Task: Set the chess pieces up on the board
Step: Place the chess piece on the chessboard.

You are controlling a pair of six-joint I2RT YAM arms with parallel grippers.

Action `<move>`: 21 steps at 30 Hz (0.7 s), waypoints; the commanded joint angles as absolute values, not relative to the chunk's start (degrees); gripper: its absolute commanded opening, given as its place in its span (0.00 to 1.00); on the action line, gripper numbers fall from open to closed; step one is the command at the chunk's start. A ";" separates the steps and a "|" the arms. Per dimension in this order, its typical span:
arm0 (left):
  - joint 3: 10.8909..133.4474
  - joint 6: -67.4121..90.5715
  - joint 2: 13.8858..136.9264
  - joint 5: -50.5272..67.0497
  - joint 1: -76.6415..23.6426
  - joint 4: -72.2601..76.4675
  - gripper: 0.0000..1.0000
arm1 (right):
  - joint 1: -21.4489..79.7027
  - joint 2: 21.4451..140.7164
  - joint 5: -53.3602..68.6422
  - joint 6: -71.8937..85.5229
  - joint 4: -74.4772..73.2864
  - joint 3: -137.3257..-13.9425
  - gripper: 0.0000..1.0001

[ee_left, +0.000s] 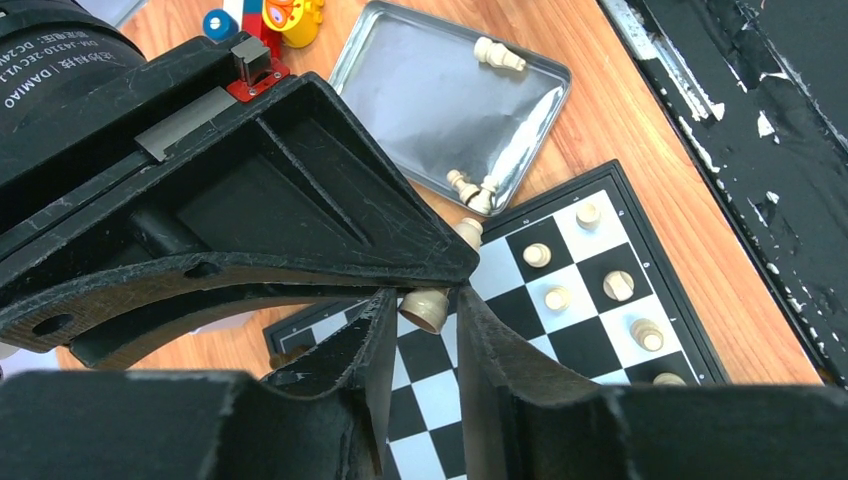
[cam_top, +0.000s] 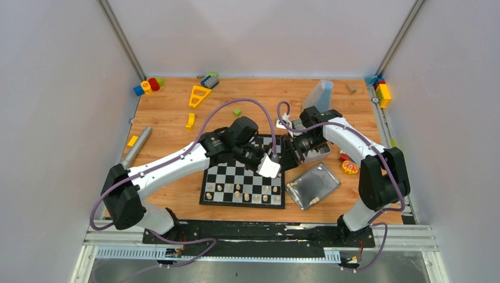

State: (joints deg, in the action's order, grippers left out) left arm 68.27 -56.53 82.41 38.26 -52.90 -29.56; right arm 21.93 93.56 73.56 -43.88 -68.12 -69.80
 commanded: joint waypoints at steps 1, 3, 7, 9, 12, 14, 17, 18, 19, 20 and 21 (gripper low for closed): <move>67.90 -57.21 82.76 38.45 -53.47 -28.53 0.32 | 22.02 93.51 76.38 -45.70 -67.76 -71.95 0.04; 67.87 -57.25 82.79 38.44 -53.52 -28.75 0.29 | 22.02 93.50 76.38 -45.62 -67.70 -72.06 0.04; 67.01 -57.30 82.69 38.38 -53.73 -28.83 0.21 | 21.97 93.62 76.20 -45.48 -67.74 -72.22 0.05; 66.70 -57.31 82.32 38.03 -53.74 -28.95 0.15 | 21.97 93.77 75.92 -45.24 -67.69 -72.40 0.07; 66.36 -57.17 81.69 36.24 -53.79 -29.52 0.00 | 21.83 93.86 75.16 -44.60 -67.67 -72.73 0.11; 66.02 -56.63 81.06 34.96 -53.79 -29.67 0.00 | 21.34 93.74 74.31 -44.08 -67.53 -73.03 0.16; 65.04 -55.06 79.85 32.96 -53.79 -29.55 0.00 | 19.47 93.69 73.24 -41.82 -66.35 -73.75 0.27; 64.78 -54.22 79.61 32.61 -53.68 -29.43 0.00 | 18.53 93.53 72.81 -40.69 -65.62 -73.94 0.30; 64.31 -53.52 79.10 31.86 -53.60 -29.17 0.00 | 17.44 93.29 72.56 -39.64 -64.85 -74.06 0.32; 64.15 -51.59 78.88 31.49 -53.22 -28.21 0.00 | 16.46 93.01 72.58 -38.57 -64.06 -74.15 0.35; 63.74 -50.36 78.50 30.86 -52.97 -27.55 0.00 | 15.54 92.64 72.54 -37.51 -63.22 -74.18 0.37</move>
